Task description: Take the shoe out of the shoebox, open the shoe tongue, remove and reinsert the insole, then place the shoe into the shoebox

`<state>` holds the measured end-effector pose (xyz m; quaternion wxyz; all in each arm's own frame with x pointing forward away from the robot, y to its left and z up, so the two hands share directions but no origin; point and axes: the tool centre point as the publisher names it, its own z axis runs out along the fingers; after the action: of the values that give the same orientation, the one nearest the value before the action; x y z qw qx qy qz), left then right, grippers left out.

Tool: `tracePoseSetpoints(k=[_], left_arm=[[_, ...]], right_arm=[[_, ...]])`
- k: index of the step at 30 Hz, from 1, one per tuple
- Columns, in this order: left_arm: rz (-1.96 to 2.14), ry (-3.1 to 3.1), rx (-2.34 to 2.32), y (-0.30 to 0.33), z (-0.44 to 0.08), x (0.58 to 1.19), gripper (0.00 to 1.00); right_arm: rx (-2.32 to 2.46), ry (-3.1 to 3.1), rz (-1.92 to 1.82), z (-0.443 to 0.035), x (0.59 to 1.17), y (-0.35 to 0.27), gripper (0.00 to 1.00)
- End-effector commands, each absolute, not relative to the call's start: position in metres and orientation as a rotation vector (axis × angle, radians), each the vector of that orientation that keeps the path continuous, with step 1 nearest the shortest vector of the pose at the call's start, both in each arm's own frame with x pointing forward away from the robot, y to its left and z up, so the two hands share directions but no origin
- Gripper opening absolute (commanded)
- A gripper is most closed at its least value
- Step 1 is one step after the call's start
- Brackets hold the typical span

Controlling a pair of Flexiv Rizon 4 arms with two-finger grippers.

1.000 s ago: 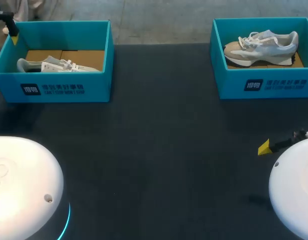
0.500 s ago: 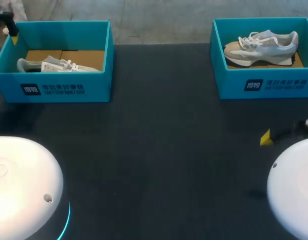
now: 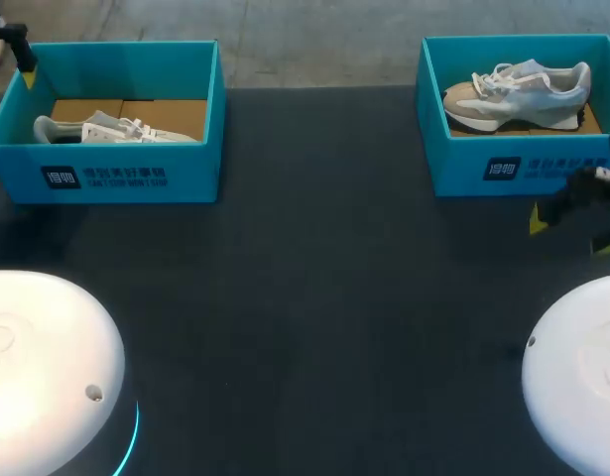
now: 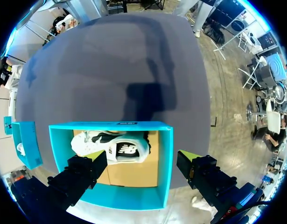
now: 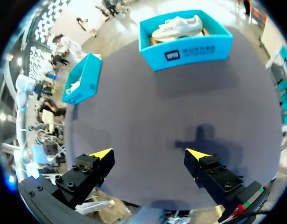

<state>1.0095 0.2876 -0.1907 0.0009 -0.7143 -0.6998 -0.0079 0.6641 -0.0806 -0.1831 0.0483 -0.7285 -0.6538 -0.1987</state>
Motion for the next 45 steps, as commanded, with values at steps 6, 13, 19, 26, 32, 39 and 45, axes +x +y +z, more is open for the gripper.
tracePoseSetpoints(k=[6,13,19,26,32,39,45], left_arm=[[-0.029,-2.195,-2.243,0.288,-0.190,1.009,1.00],[-0.029,-2.195,-2.243,0.288,-0.190,1.009,1.00],[-0.029,-2.195,-2.243,0.288,-0.190,1.009,1.00],[-0.029,-2.195,-2.243,0.288,-0.190,1.009,1.00],[-0.029,-2.195,-2.243,0.288,-0.190,1.009,1.00],[-0.029,-2.195,-2.243,0.288,-0.190,1.009,1.00],[-0.029,-2.195,-2.243,0.288,-0.190,1.009,1.00]], right_arm=[[-2.227,-2.106,-0.424,-0.178,0.724,-0.089,1.00],[-2.253,-2.111,-0.360,-0.177,0.764,-0.099,1.00],[-2.300,-2.057,-0.322,-0.175,0.793,-0.106,1.00],[-2.300,-2.057,-0.322,-0.175,0.793,-0.106,1.00],[-2.300,-2.057,-0.322,-0.175,0.793,-0.106,1.00],[-2.306,-2.098,-0.320,-0.174,0.810,-0.110,1.00],[-2.350,-2.212,-0.250,-0.173,0.852,-0.127,1.00]])
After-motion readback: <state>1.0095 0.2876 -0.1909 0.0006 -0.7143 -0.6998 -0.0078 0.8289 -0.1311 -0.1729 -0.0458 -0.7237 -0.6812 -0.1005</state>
